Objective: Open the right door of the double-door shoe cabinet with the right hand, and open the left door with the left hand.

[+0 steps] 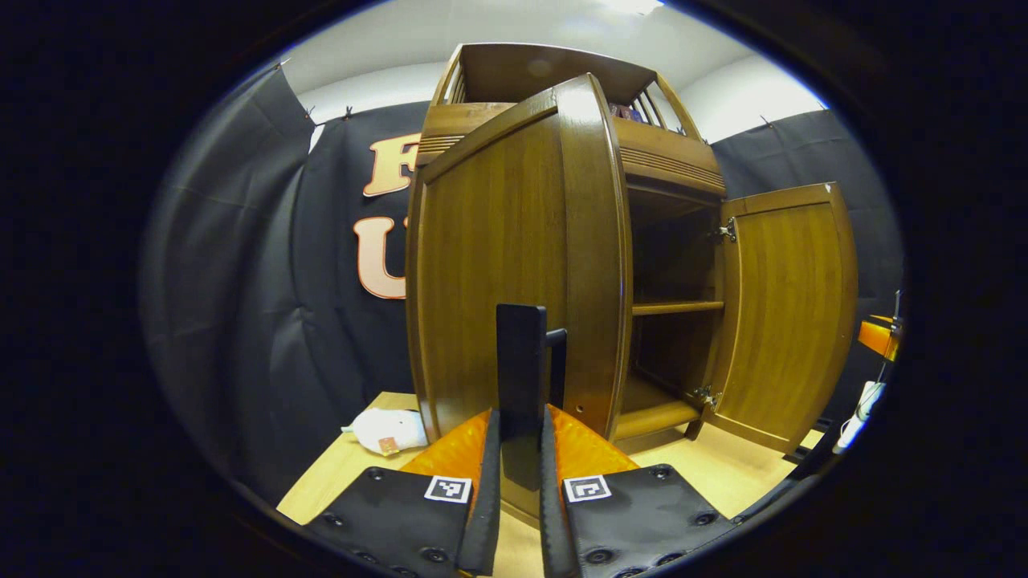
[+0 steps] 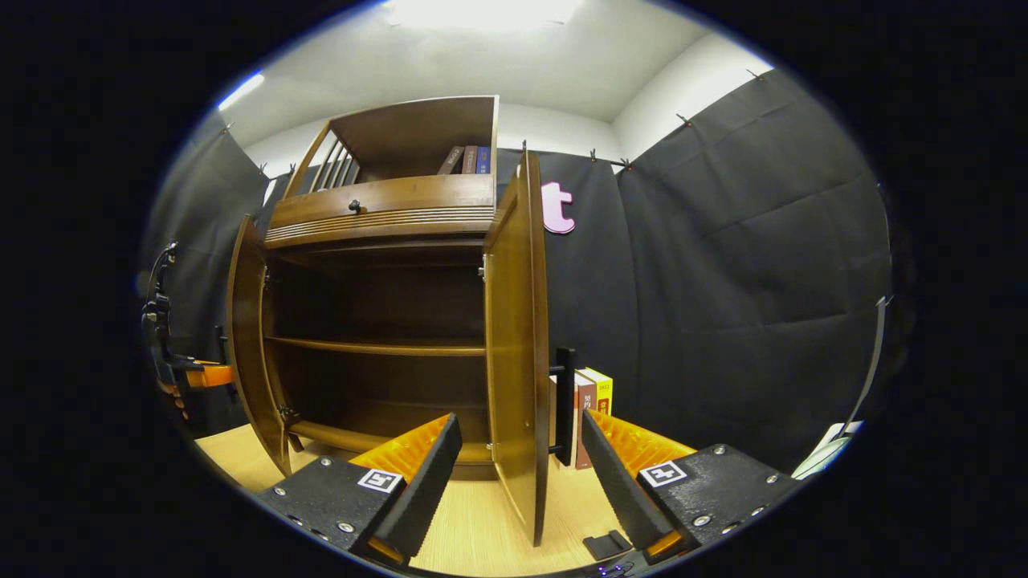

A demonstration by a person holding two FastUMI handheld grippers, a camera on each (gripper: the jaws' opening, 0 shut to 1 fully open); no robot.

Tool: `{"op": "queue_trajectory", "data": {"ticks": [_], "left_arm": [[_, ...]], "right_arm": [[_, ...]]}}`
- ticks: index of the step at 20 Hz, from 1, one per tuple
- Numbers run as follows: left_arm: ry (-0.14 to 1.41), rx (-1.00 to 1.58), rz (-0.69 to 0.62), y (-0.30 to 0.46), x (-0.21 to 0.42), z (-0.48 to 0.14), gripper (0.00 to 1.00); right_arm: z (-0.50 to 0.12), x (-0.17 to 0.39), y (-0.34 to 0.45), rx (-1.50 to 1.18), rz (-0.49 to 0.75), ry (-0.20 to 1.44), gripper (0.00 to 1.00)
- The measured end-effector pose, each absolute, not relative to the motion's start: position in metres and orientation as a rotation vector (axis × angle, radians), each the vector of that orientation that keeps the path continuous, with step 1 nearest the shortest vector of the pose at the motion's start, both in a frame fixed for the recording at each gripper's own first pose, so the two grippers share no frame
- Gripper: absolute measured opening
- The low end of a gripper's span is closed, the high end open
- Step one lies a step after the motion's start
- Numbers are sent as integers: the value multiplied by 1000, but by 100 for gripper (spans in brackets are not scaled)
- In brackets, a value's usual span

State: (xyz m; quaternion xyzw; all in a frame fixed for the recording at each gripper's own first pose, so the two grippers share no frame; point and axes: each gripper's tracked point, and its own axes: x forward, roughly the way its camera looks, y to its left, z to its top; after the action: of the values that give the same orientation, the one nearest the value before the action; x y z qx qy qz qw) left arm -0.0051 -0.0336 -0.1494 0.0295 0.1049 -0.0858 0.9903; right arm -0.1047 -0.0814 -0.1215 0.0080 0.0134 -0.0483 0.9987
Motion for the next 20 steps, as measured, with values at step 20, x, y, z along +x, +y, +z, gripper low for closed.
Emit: {"op": "queue_trajectory", "data": {"ticks": [20], "left_arm": [[197,59,-40,59,-23,-138,8]], "right_arm": [[-114,-91,-7,42,15,27,98]]}}
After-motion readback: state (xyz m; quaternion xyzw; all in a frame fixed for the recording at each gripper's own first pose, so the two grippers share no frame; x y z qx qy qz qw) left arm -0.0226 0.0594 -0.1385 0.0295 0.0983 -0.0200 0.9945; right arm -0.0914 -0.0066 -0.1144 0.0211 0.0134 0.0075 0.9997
